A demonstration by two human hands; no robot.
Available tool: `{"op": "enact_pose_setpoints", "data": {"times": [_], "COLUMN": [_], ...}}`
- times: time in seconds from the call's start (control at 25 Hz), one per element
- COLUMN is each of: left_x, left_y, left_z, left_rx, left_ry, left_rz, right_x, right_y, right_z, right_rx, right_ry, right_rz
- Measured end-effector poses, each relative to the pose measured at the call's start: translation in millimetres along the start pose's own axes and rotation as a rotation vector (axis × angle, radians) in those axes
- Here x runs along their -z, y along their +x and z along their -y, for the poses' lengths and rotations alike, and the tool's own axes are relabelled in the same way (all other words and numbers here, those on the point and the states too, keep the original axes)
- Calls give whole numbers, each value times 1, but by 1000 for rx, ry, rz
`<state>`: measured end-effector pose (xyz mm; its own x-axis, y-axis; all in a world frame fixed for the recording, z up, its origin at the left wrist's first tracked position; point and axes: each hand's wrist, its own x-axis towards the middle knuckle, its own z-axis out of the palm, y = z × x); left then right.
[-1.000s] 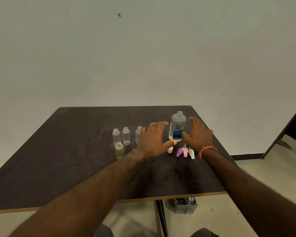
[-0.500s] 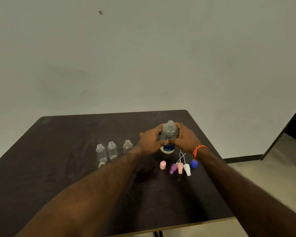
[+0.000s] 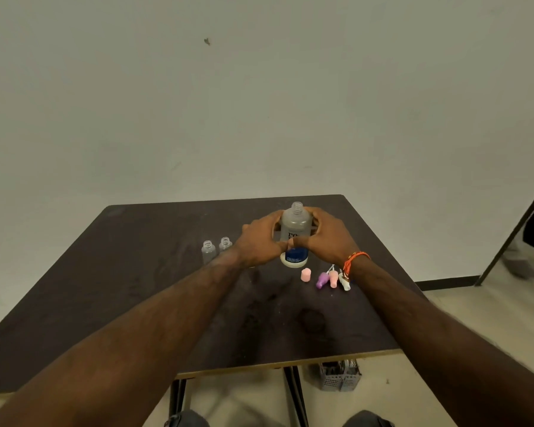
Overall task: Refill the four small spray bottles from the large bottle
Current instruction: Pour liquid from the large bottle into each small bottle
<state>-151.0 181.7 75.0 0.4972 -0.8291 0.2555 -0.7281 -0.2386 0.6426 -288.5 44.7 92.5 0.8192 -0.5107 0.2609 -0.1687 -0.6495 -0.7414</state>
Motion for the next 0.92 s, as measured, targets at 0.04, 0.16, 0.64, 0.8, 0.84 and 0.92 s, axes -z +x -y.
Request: {"op": "enact_pose_setpoints", "data": {"times": [0.04, 0.16, 0.64, 0.8, 0.84, 0.92], "left_x": [3, 9, 5, 35, 41, 48], "left_y": [-10, -42, -81, -99, -104, -118], "left_z": [2, 7, 36, 52, 59, 76], "left_rx": [16, 44, 33, -1, 16, 92], "left_ry": [19, 72, 195, 145, 154, 180], "left_rz": [12, 65, 40, -238, -314, -399], "right_x": [-5, -23, -55, -57, -57, -59], "right_y": [-8, -31, -53, -57, -58, -59], "right_z": [3, 7, -2, -4, -4, -5], "right_rx": [3, -16, -40, -65, -71, -78], "right_ry": [-16, -39, 46, 112, 124, 139], "right_rz": [14, 71, 167, 188, 191, 198]}}
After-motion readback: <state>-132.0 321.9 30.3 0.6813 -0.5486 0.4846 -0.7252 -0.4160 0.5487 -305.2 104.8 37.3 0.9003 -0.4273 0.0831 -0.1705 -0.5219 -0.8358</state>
